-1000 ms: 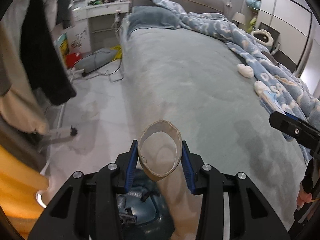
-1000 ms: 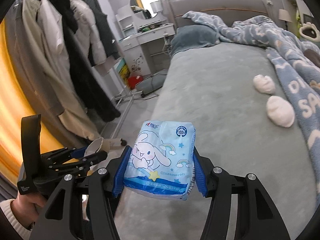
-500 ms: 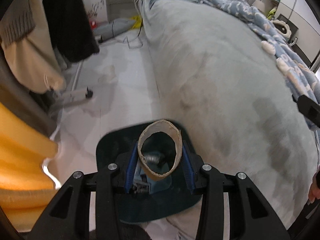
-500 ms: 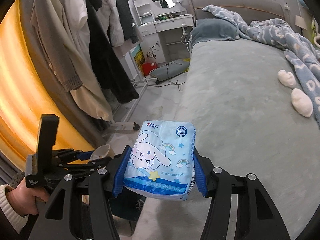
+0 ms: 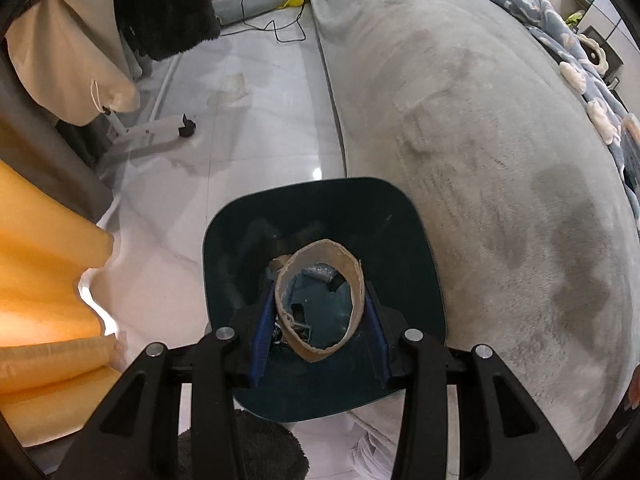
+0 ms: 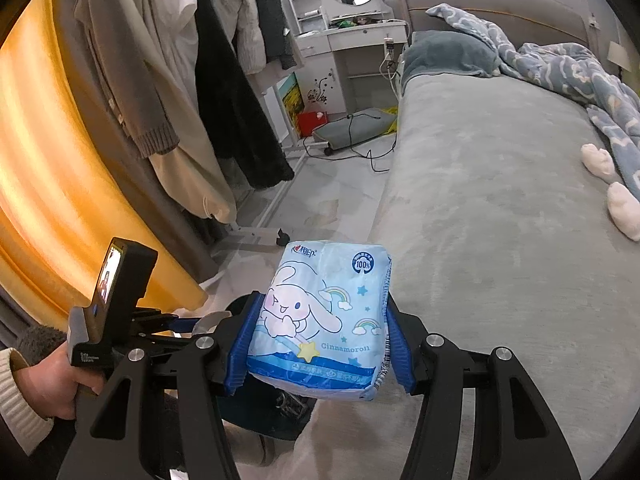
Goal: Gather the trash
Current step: 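Carry the tape roll with the left tool to the bin while the right tool carries the diaper pack, then open the left tool to drop the tape roll into the bin, then open the right tool to drop the diaper pack into the bin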
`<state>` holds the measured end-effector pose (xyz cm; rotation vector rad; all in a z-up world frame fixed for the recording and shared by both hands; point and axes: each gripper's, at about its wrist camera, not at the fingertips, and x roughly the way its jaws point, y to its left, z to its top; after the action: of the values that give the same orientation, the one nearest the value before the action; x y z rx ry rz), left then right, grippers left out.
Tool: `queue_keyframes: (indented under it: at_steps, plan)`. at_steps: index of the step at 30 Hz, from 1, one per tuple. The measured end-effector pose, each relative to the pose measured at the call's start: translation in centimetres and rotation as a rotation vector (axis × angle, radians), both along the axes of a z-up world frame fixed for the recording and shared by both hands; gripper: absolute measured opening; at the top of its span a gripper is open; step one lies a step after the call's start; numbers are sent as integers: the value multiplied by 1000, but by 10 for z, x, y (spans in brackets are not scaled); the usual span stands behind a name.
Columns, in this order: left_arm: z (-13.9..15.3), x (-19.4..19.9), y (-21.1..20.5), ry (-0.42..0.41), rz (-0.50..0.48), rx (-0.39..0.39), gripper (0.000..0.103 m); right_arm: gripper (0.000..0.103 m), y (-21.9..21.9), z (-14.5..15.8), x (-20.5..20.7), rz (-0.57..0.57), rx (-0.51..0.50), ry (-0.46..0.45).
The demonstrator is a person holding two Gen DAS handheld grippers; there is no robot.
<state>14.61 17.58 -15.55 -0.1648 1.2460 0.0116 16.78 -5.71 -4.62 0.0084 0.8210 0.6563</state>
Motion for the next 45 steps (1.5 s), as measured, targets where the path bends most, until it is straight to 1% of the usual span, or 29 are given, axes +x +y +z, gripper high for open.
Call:
queue_keyframes:
  at_steps: [4, 9, 14, 15, 16, 19, 21, 22, 25, 28, 30, 35, 38, 45]
  plan:
    - [-14, 3, 6, 39, 3, -12, 44, 58, 8, -1, -2, 21, -21, -11]
    - [-37, 4, 10, 126, 10, -56, 44, 58, 19, -4, 0, 53, -22, -4]
    - [-52, 2, 12, 172, 19, -103, 46, 58, 35, -12, 1, 98, -35, 9]
    - [-55, 1, 14, 184, 20, -109, 49, 58, 40, -14, 1, 110, -37, 14]
    - [-58, 0, 14, 200, 18, -110, 55, 58, 43, -15, 1, 116, -38, 15]
    - [-56, -6, 16, 205, 6, -91, 64, 58, 53, -17, 4, 132, -31, 24]
    - [-49, -11, 20, 184, 13, -81, 70, 58, 60, -21, 6, 140, -24, 38]
    - [-46, -13, 21, 172, 7, -69, 71, 58, 64, -24, 7, 146, -23, 49]
    - [-34, -20, 29, 138, 7, -51, 72, 58, 75, -29, 9, 175, -40, 62]
    - [-19, -26, 44, 97, 47, -40, 72, 58, 89, -33, 10, 200, -72, 60]
    - [-5, -31, 54, 52, 77, -37, 72, 58, 95, -37, 12, 205, -79, 67]
    - [27, -41, 66, -50, 110, -17, 71, 58, 111, -52, 16, 225, -113, 93]
    - [44, -49, 70, -107, 125, 30, 68, 58, 122, -60, 17, 242, -134, 113]
    - [82, -65, 69, -262, 129, 50, 60, 58, 133, -77, 16, 270, -183, 137]
